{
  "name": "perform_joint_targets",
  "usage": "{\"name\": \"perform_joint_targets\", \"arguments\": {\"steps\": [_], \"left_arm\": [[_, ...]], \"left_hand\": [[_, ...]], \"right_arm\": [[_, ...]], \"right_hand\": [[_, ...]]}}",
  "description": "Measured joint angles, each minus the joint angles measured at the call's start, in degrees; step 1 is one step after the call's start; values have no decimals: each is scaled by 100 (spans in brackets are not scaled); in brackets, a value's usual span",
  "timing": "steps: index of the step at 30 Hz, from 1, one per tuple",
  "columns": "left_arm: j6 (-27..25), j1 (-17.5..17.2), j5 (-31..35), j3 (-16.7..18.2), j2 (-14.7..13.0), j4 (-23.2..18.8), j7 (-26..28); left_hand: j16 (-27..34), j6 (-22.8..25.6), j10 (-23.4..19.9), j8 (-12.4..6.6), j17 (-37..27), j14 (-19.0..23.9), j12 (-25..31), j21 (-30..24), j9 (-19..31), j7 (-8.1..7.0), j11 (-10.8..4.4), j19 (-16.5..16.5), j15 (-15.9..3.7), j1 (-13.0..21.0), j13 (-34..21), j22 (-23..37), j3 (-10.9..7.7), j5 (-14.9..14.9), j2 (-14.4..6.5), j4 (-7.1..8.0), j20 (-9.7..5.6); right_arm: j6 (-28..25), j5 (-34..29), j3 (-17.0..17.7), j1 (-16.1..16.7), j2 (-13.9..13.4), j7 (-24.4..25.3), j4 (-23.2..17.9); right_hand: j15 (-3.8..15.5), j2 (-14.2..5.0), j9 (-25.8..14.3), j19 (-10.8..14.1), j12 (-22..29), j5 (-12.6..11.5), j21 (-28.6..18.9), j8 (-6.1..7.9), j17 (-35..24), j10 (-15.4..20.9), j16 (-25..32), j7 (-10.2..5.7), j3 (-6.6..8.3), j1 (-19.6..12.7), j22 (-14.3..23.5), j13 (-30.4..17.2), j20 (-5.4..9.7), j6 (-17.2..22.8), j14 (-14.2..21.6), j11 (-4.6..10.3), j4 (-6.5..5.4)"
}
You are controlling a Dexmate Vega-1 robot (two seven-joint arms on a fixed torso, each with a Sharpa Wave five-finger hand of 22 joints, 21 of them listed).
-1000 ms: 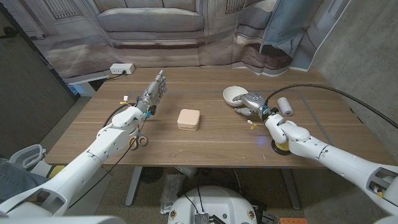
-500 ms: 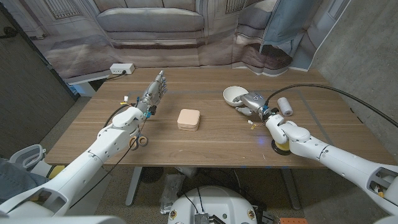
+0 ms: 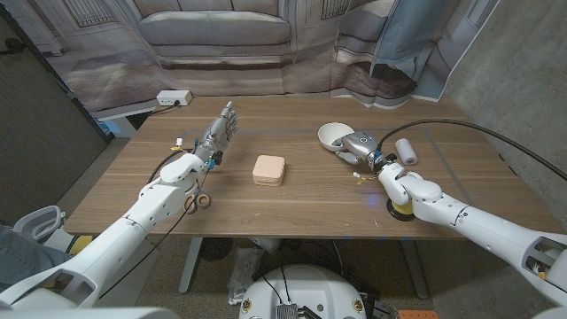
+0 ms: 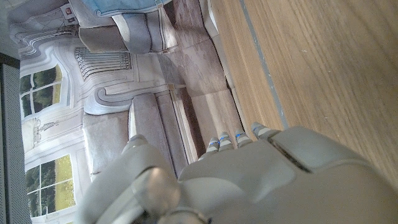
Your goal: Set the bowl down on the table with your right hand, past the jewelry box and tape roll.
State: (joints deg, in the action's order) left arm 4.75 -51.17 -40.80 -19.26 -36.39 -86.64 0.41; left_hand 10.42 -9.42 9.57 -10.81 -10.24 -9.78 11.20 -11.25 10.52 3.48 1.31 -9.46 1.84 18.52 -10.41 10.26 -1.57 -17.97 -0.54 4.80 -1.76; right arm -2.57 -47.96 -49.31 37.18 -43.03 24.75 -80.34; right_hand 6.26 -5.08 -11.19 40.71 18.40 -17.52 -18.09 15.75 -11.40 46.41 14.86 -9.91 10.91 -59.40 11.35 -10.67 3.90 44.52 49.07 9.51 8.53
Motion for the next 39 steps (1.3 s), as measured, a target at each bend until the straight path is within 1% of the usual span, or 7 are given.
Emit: {"name": "perform_joint_targets", "arguments": {"steps": [9,14,18,23,26,34,39], "left_arm": [[36,-38,-8,12,15,11,12],[58,-51,-12,16,21,20,15],[76,-58,-14,17,27,25,15],[92,-70,-16,19,30,34,12],[97,-75,-17,20,30,35,5],[116,-105,-20,32,29,35,-2],[138,-131,-23,45,18,18,-3]], "left_hand": [[0,0,0,0,0,0,0,0,0,0,0,0,0,0,0,0,48,0,0,0,0],[0,0,0,0,0,0,0,0,0,0,0,0,0,0,0,0,48,0,0,0,0],[0,0,0,0,0,0,0,0,0,0,0,0,0,16,0,0,48,0,-16,0,0],[0,0,0,0,0,0,0,0,0,0,0,0,0,22,0,0,48,0,-22,1,0],[0,0,0,0,0,0,0,0,0,0,0,0,0,22,0,0,47,0,-22,1,0],[0,0,0,0,0,0,0,0,0,0,0,0,0,22,0,0,47,0,-22,1,0],[0,0,0,0,0,0,0,0,0,0,0,0,0,22,0,0,47,0,-22,1,0]], "right_arm": [[23,-62,-26,-34,2,62,18],[36,-89,-30,-41,1,84,17],[37,-103,-31,-41,-11,88,-5],[42,-121,-31,-32,-27,131,-35],[92,-121,-29,-18,-37,212,-35],[187,-160,-21,9,-53,362,-29],[196,-193,-18,17,-55,409,-26]], "right_hand": [[111,-80,15,165,0,230,-99,-4,-129,407,169,-90,33,-206,53,0,38,221,460,41,15],[194,-92,13,297,25,401,-190,-73,-265,648,325,-89,32,-407,111,-13,71,355,742,78,16],[111,-119,-2,369,23,534,-290,-94,-389,880,451,-21,32,-545,171,-10,81,519,829,81,16],[123,-25,-46,472,1,651,-493,-93,-550,1266,611,154,30,-651,287,-6,104,695,1087,67,17],[123,13,-77,511,47,673,-627,-68,-606,1421,749,248,-3,-690,367,-9,143,787,1207,9,-1],[102,92,-115,552,69,695,-843,-66,-712,1523,933,233,-97,-768,503,-116,143,831,1432,73,-18],[109,93,-129,551,69,696,-942,-66,-712,1588,1005,281,-128,-770,572,-126,142,882,1463,30,-32]]}}
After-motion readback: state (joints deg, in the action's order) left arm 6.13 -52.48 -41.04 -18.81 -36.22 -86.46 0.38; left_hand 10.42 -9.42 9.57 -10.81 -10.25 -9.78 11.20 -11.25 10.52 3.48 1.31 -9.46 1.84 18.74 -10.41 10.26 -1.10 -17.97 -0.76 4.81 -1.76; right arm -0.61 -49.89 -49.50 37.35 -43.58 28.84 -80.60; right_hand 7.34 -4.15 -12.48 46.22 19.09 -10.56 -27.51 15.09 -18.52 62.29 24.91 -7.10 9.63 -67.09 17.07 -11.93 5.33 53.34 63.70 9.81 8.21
